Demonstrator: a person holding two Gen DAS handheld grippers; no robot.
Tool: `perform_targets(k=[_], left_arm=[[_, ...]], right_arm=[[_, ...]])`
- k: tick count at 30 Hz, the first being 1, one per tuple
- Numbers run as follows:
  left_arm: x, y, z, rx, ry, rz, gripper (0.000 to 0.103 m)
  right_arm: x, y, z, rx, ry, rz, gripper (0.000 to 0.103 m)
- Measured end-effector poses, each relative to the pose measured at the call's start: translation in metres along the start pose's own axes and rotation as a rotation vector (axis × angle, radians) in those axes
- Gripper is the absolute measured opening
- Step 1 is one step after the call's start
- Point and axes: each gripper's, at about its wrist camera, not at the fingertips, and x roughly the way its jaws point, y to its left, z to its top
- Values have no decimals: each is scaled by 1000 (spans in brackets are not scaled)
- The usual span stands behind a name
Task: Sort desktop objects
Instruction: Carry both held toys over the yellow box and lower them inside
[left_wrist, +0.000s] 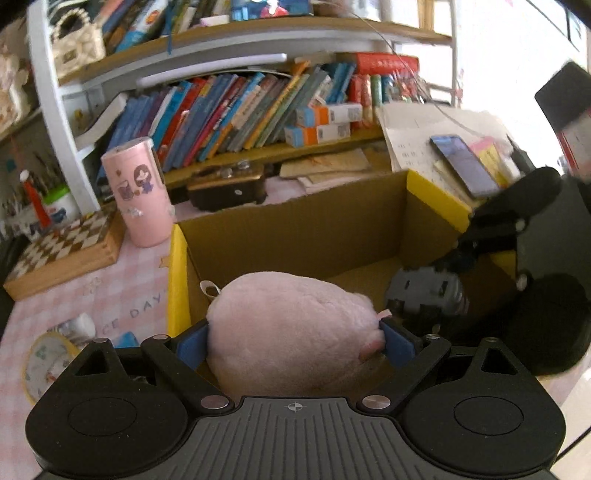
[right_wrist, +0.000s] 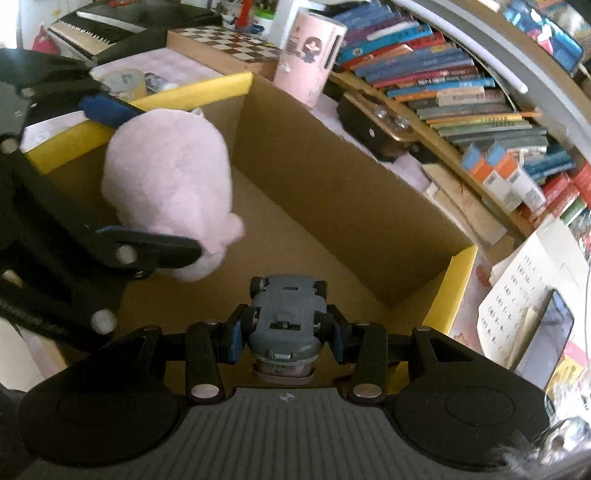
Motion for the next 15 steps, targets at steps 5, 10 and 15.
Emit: perform_targets(k=[5, 10, 15], left_arm=[[0, -5, -2, 7, -3, 13, 96], [1, -8, -2, 11, 5, -1, 96], [0, -15, -3, 19, 4, -17, 96]], right_arm=[[1, -2, 0, -29, 10, 28, 41], [3, -5, -2, -45, 31, 49, 41], [2, -10, -6, -60, 40, 68, 41]])
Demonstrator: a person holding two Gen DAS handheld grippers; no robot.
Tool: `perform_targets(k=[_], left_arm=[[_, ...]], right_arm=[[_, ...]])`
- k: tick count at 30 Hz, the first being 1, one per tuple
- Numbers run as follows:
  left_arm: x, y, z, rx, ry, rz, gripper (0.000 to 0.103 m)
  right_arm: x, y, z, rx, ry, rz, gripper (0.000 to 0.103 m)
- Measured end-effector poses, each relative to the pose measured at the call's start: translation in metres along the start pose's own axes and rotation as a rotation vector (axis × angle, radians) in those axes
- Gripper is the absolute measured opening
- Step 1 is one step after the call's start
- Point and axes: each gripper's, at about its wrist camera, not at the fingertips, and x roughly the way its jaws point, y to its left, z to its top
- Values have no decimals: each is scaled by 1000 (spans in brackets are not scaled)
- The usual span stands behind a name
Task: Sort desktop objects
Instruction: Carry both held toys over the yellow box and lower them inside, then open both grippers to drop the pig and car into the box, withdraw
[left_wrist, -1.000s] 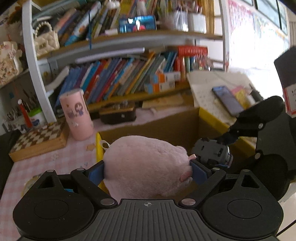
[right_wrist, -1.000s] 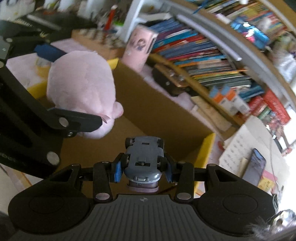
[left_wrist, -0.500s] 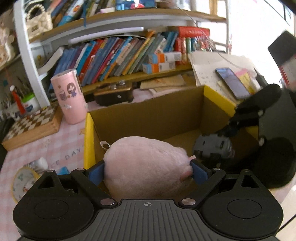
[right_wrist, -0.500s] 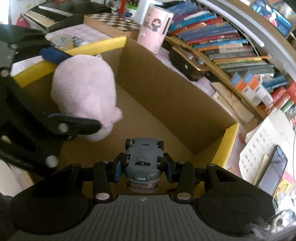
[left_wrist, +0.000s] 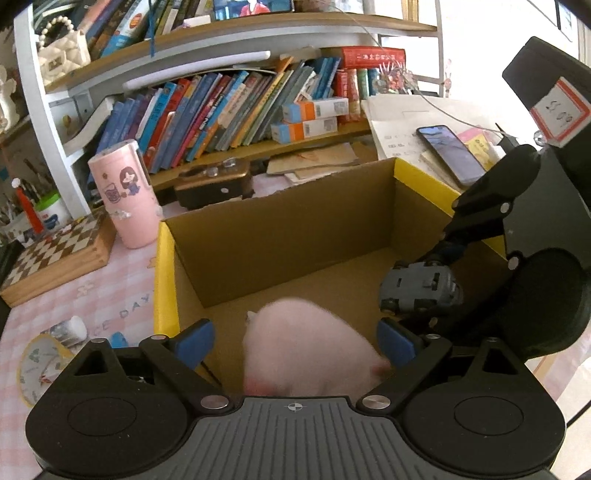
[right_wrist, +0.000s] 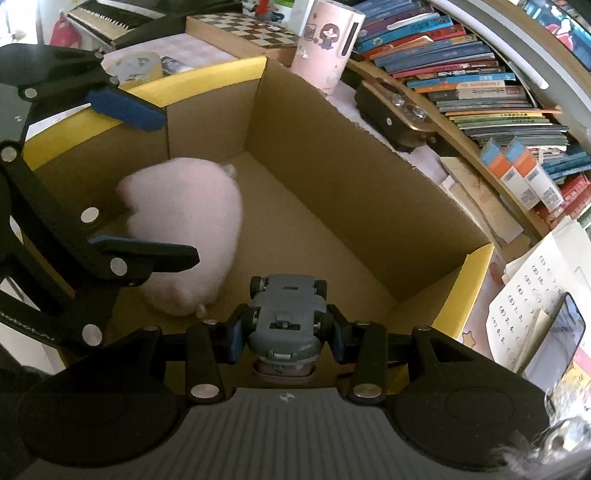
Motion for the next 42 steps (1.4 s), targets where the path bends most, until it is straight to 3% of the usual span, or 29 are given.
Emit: perform_targets(k=[8, 11, 12, 18, 24, 28, 33, 39, 42], left_arm=[[0, -5, 2, -32, -2, -22, 97], [-7, 0, 0, -61, -47, -42, 98], [-10, 3, -1, -76, -67, -50, 99], [-39, 12, 2, -140, -195, -19, 101], [-68, 18, 6, -150, -257, 99, 101], [-90, 28, -1, -199, -271, 154, 102], [-116, 39, -25, -242, -285, 177, 102], [-132, 46, -59, -248, -284, 190, 102], [-130, 49, -74, -259, -203, 218, 102]], right_arm=[[1, -8, -4, -27, 15, 17, 40], [-4, -4, -4, -29, -20, -17, 55], [-7, -3, -4, -23, -41, -34, 64], [-35, -6, -3, 80, -147, -100, 68], [-72, -10, -8, 292, -231, -266, 70], [-98, -11, -22, 510, -313, -299, 73], [-121, 16, -44, 690, -377, -362, 73], [-130, 70, -62, 777, -363, -436, 74], [-128, 98, -64, 770, -324, -445, 74]])
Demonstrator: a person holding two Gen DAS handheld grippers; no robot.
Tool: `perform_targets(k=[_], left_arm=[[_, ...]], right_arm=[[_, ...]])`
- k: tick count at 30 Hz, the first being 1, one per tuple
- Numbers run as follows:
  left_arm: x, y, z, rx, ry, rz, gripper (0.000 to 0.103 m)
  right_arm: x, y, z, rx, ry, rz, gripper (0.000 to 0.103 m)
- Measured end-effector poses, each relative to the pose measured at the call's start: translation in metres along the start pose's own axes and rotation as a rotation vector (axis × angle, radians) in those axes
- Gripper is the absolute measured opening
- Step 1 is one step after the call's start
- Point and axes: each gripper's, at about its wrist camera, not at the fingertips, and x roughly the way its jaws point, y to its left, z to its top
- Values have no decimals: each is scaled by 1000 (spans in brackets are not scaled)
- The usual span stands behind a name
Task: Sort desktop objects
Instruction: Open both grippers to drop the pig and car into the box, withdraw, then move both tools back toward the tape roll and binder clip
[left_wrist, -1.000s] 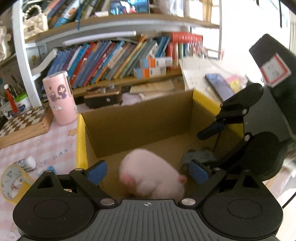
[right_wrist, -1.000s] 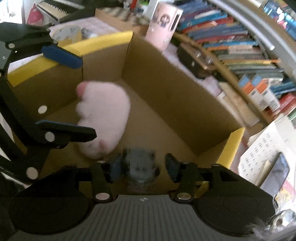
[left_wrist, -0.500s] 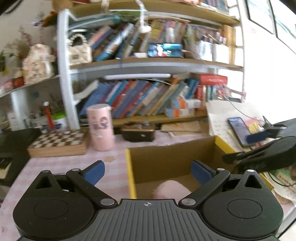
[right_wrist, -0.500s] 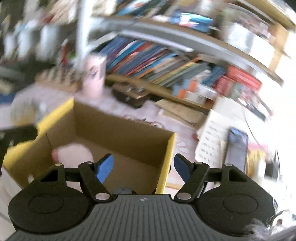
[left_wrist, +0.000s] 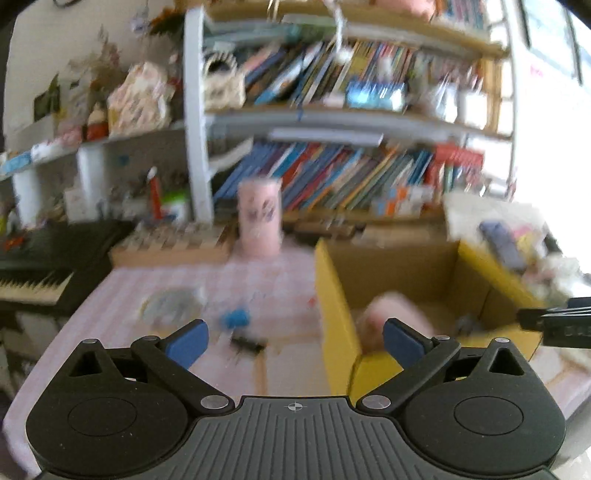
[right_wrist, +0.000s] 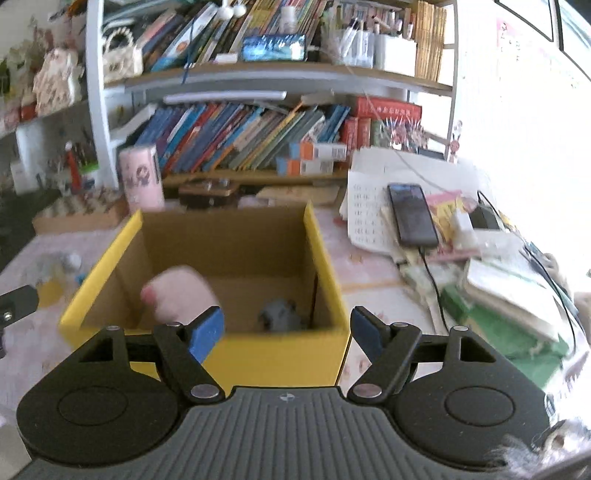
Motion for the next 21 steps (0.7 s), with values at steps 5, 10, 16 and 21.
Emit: perform_targets(k=[5, 10, 16, 21], left_arm=[[-14, 22, -20, 7, 57, -32, 102], [-39, 44, -34, 36, 44, -31, 102], [-66, 77, -45, 54, 8, -5, 102], [-76, 101, -51, 26, 32, 12, 102]], right_arm=[[-20, 26, -23, 11, 45, -21, 74], [-37, 52, -40, 36, 67, -25, 74], [-58, 87, -56, 46, 52, -23, 74], [-69, 116, -67, 45, 52, 9, 74]])
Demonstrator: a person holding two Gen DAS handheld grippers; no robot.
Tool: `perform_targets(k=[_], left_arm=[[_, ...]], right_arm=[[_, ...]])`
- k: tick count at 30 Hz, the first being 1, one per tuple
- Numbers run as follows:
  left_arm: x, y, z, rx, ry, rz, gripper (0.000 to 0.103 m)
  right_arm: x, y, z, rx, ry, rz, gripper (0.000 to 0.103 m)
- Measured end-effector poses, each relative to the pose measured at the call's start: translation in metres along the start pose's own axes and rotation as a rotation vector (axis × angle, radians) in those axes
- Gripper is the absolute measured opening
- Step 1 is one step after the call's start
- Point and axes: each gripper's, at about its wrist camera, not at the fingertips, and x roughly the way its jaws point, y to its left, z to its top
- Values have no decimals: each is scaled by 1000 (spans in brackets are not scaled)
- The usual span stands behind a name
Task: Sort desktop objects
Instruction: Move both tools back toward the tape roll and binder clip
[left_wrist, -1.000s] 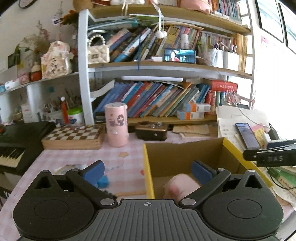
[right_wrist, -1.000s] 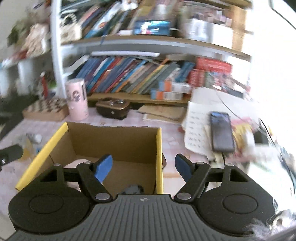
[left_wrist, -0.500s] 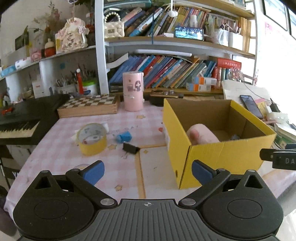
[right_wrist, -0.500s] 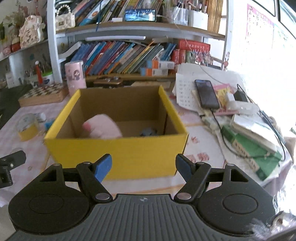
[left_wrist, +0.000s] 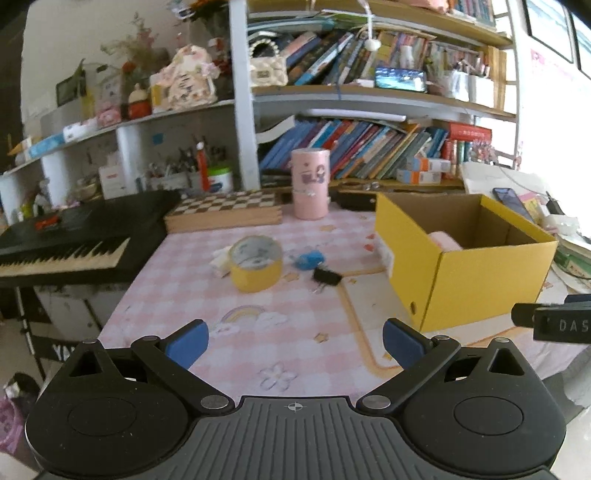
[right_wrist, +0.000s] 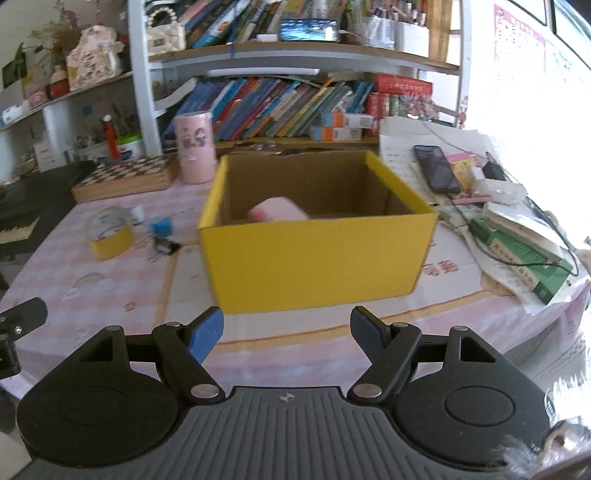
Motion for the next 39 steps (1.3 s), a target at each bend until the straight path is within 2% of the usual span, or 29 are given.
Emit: perform_targets(k=[5, 13, 18, 25, 31, 39], left_arm=[[0, 17, -16, 5, 92, 21, 102], [-15, 38, -26, 41, 80, 10, 102], [-20, 49, -29, 49, 70, 2, 102], [-25, 71, -31, 11, 61, 19, 102], [-30, 88, -33, -17, 44, 42, 102], [-37, 100, -31, -30, 11, 64, 102]], right_arm=[[-4, 27, -18, -6, 52, 51, 74], [-7, 58, -34, 7, 100, 97, 73], [-13, 77, -37, -23, 93, 116, 74], [-16, 102, -37, -81, 107, 144, 73], [-22, 125, -33, -151, 70, 183, 73], [-21, 140, -28, -169, 72, 207, 73]])
